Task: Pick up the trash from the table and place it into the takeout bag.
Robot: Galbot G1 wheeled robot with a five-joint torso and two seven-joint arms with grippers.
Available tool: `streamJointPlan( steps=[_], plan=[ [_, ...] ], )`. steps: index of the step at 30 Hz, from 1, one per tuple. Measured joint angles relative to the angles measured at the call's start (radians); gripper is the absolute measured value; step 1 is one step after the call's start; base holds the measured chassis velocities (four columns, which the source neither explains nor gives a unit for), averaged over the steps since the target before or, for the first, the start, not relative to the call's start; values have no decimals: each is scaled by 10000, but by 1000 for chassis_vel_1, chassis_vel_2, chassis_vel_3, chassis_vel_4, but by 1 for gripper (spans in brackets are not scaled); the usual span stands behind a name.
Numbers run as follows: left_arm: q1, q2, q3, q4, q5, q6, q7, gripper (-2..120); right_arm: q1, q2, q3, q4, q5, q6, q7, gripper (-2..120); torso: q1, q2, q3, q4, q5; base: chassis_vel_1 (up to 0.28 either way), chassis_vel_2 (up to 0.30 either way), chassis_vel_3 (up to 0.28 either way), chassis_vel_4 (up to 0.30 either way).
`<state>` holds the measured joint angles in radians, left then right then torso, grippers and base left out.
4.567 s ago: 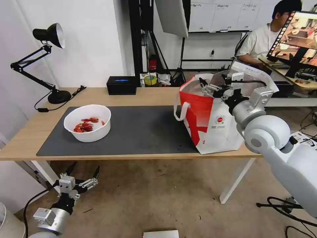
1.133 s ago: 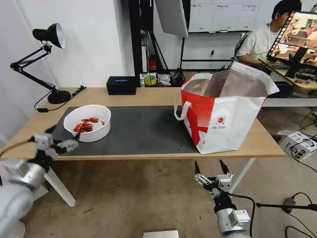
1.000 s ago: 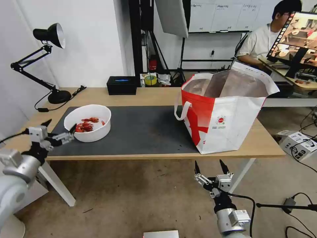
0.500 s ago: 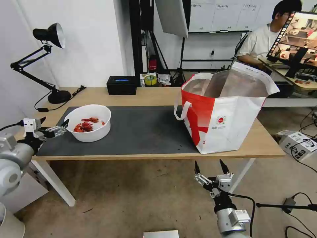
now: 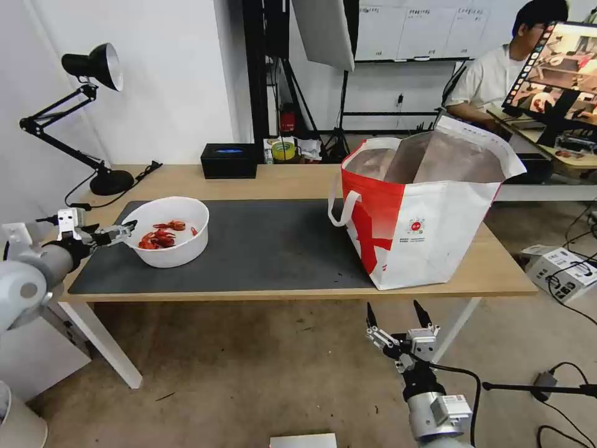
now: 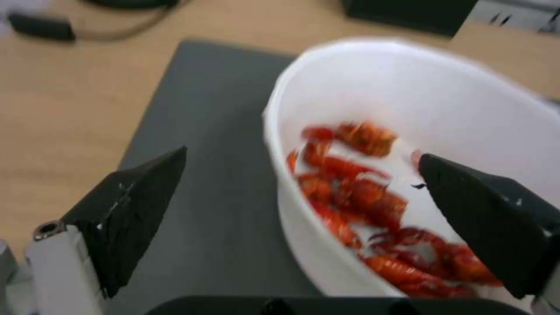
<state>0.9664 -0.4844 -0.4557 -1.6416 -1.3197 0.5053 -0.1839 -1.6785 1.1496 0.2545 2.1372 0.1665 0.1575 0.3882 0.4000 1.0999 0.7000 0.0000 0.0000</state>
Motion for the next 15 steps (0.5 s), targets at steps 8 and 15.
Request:
streamJointPlan(
  steps=[8, 15],
  plan=[
    [-2118, -291, 1579, 890, -1443, 1455, -1553, 100, 0, 0, 0, 0, 0, 0, 0, 100, 0, 0, 0, -1, 2, 0, 0, 0, 0],
    [-2967, -485, 2312, 1308, -1980, 2087, -1946, 100, 0, 0, 0, -1, 0, 0, 0, 100, 0, 0, 0, 0, 0, 0, 0, 0, 0]
  ],
)
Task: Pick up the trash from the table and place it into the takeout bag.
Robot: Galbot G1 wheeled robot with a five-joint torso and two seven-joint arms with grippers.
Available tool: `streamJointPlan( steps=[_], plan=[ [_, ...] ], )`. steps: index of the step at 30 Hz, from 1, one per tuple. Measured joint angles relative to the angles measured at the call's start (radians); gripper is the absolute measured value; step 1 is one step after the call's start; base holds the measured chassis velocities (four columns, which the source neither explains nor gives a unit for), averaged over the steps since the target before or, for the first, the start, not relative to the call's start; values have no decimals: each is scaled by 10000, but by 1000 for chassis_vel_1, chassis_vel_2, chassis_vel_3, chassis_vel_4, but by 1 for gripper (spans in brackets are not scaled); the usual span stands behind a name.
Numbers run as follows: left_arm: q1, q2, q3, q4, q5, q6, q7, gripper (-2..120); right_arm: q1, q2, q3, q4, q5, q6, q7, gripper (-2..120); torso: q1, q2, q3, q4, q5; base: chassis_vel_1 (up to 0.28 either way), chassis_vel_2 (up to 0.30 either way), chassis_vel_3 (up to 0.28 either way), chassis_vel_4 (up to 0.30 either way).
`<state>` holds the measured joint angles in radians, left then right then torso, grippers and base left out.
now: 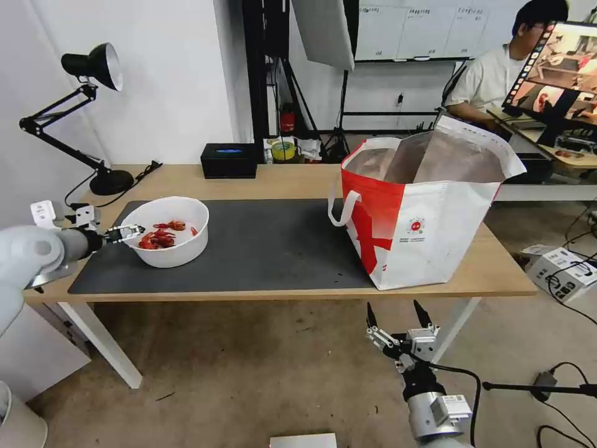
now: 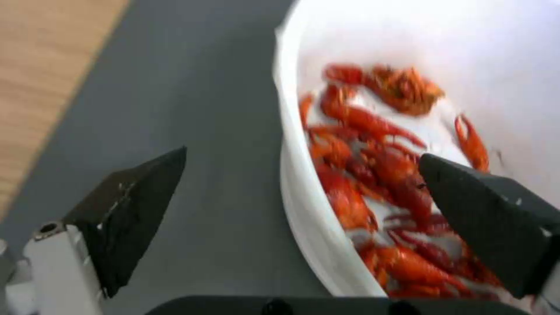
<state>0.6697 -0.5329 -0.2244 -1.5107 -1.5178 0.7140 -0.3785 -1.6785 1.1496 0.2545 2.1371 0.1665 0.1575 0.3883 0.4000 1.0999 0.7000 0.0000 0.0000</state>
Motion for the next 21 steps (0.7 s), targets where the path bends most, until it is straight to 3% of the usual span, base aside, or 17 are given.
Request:
streamJointPlan(
  steps=[11, 18, 21],
  plan=[
    [-963, -145, 844, 476, -283, 278, -430, 99, 0, 0, 0, 0, 0, 0, 0, 100, 0, 0, 0, -1, 1, 0, 0, 0, 0],
    [-969, -96, 896, 500, -272, 270, -368, 86, 1, 0, 0, 0, 0, 0, 0, 100, 0, 1, 0, 1, -2, 0, 0, 0, 0],
    [-1064, -99, 933, 487, -266, 257, -351, 74, 1, 0, 0, 0, 0, 0, 0, 100, 0, 1, -1, -1, 1, 0, 0, 0, 0]
  ],
)
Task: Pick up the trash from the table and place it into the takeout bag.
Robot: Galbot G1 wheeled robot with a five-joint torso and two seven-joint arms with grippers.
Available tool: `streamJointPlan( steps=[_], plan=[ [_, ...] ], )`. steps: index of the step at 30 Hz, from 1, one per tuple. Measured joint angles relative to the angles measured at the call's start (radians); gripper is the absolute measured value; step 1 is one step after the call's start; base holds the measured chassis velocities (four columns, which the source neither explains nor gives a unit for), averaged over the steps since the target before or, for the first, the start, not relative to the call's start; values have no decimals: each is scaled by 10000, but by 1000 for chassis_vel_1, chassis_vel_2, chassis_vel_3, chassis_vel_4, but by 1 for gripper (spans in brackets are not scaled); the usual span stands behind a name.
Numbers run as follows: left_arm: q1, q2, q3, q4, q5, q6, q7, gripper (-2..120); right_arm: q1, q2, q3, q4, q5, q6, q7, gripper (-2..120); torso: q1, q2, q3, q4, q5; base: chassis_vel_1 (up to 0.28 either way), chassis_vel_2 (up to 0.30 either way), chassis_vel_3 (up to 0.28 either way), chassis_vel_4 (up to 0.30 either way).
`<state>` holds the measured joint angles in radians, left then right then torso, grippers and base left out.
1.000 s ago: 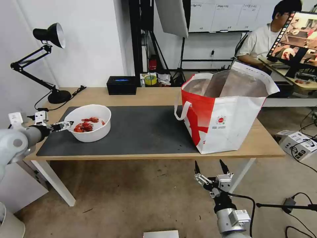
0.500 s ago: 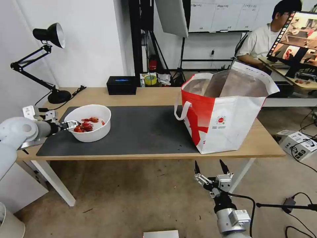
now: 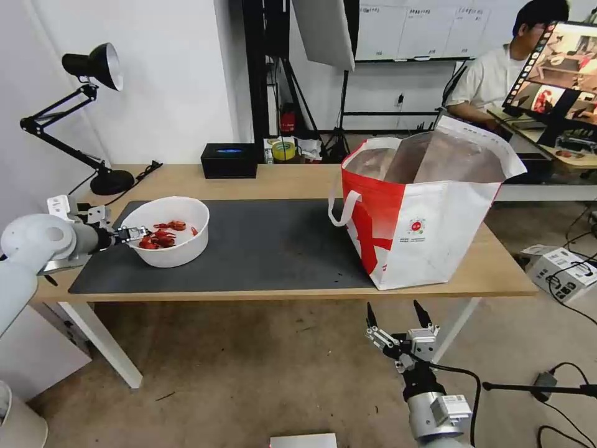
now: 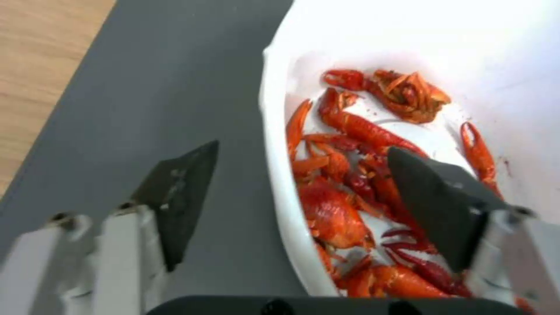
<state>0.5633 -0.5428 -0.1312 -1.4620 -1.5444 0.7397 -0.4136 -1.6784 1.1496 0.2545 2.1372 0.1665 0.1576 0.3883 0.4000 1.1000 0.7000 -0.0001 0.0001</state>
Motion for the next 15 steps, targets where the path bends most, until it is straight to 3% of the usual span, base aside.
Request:
streamJointPlan(
  steps=[5, 9, 12, 15],
  plan=[
    [-9, 7, 40, 20, 30, -12, -16, 58, 0, 0, 0, 0, 0, 0, 0, 100, 0, 0, 0, 1, -1, 0, 0, 0, 0],
    [75, 27, 72, -4, 60, -21, -36, 38, 0, 0, 0, 0, 0, 0, 0, 100, 0, 0, 0, 1, -1, 0, 0, 0, 0],
    [82, 32, 73, -14, 60, -23, -40, 33, 0, 0, 1, 0, 0, 0, 0, 100, 0, 0, 0, 1, -1, 0, 0, 0, 0],
    [81, 61, 70, 5, 18, -29, -27, 18, 0, 0, 0, 0, 0, 0, 0, 100, 0, 0, 0, 1, -1, 0, 0, 0, 0]
  ],
)
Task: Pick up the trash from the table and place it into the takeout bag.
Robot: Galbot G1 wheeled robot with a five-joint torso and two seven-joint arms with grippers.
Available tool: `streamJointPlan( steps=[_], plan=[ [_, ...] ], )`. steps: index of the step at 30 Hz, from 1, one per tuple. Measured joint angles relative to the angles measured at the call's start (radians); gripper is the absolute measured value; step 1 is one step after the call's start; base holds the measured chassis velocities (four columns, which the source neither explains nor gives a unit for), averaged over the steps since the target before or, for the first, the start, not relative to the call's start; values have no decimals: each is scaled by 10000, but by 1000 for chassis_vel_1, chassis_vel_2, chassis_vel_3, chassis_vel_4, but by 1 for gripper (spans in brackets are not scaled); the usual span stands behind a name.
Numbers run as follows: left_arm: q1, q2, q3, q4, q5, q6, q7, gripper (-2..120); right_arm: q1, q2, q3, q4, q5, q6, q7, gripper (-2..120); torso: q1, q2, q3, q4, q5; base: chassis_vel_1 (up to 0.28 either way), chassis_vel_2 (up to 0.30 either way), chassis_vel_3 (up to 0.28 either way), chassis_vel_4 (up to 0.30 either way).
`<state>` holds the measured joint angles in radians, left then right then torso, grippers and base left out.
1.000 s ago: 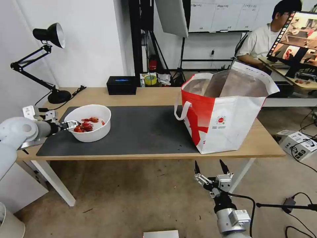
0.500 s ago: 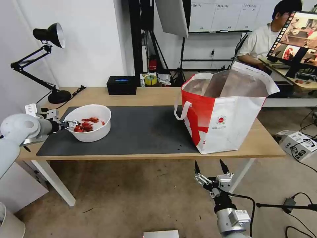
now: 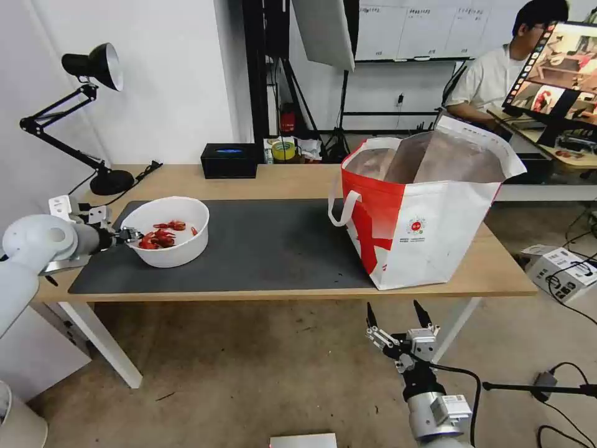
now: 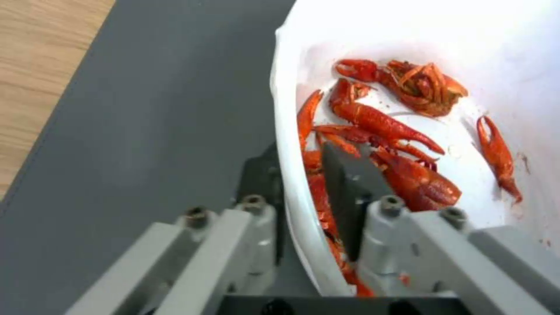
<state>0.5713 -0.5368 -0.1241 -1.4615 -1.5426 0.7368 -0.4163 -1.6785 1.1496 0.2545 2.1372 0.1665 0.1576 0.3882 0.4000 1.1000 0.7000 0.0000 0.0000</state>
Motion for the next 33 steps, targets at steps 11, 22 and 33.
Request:
streamJointPlan(
  steps=[11, 22, 33],
  plan=[
    [263, -25, -351, -198, -357, -10, 204, 0, 0, 0, 0, 0, 0, -1, 0, 100, 0, 0, 0, 1, -1, 0, 0, 0, 0],
    [95, 52, -633, -1128, -145, -237, 942, 0, 0, -1, 0, 0, 0, 0, 0, 100, 0, 0, 0, 1, 0, 0, 0, 0, 0],
    [-892, 110, -598, -2646, -451, -421, 1467, 0, 0, 0, 0, 0, 0, 0, 0, 100, 0, 0, 0, 0, 1, 0, 0, 0, 0]
  ],
)
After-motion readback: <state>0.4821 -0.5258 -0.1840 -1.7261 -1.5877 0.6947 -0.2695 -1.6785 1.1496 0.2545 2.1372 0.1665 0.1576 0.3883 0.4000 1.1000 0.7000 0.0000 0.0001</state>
